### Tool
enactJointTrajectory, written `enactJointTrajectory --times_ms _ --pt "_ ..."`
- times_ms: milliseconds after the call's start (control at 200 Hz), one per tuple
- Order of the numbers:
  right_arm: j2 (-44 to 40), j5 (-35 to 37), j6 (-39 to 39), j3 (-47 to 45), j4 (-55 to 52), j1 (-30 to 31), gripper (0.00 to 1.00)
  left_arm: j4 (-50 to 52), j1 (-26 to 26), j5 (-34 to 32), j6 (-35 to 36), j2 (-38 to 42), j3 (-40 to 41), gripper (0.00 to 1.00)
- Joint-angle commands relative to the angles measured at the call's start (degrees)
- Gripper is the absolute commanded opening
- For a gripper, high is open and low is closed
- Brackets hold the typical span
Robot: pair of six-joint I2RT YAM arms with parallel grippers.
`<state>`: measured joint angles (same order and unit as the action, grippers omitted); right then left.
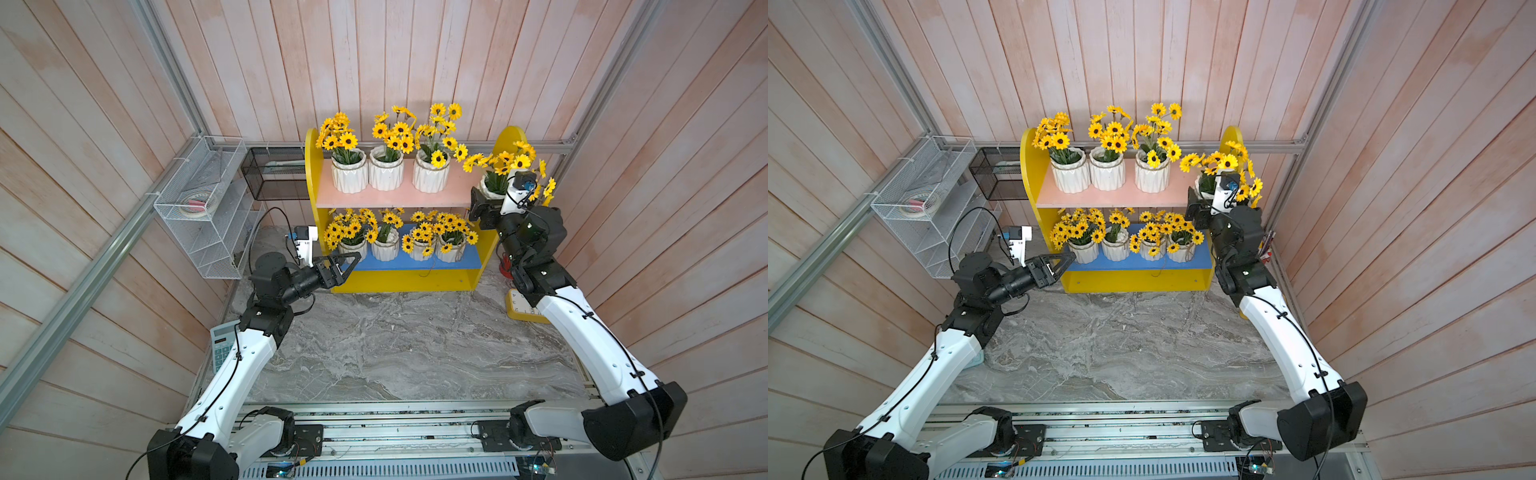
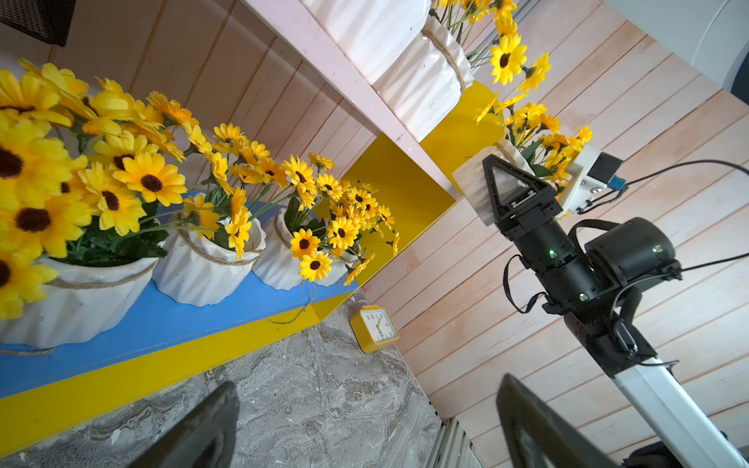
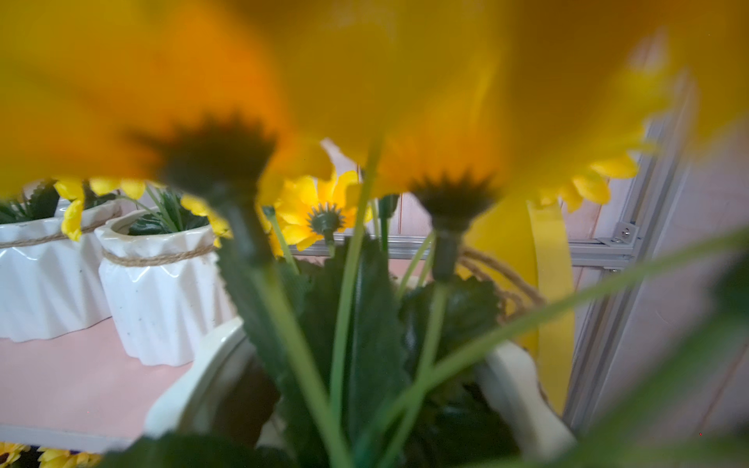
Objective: Take the sunflower pots off the shelves
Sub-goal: Pick up the sunflower pot from the shelf, then place the sunflower pot at the center of the board.
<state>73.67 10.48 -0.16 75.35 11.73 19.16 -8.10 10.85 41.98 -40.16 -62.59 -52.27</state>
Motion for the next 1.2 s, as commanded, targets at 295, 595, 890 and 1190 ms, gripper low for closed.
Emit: enactJointTrajectory --times_ms 295,595,890,1190 --pt "-10.0 4.3 -1.8 -8.8 4.8 6.6 0.0 1.3 0.1 -3.3 2.6 2.8 3.3 1.0" --pt "-15.7 3.0 -4.8 -26.1 19.7 20.1 0.0 7.2 -0.2 -16.6 8.3 11.8 9.3 1.0" --pt "-6.9 2.4 -3.0 -42.5 45.7 32.2 0.0 14.0 -4.4 -29.9 9.4 16.8 14.0 1.0" --pt "18.2 -0.3 -2.0 -44.0 73.6 34.7 0.0 12.1 -7.9 -29.5 10.0 19.7 15.6 1.0"
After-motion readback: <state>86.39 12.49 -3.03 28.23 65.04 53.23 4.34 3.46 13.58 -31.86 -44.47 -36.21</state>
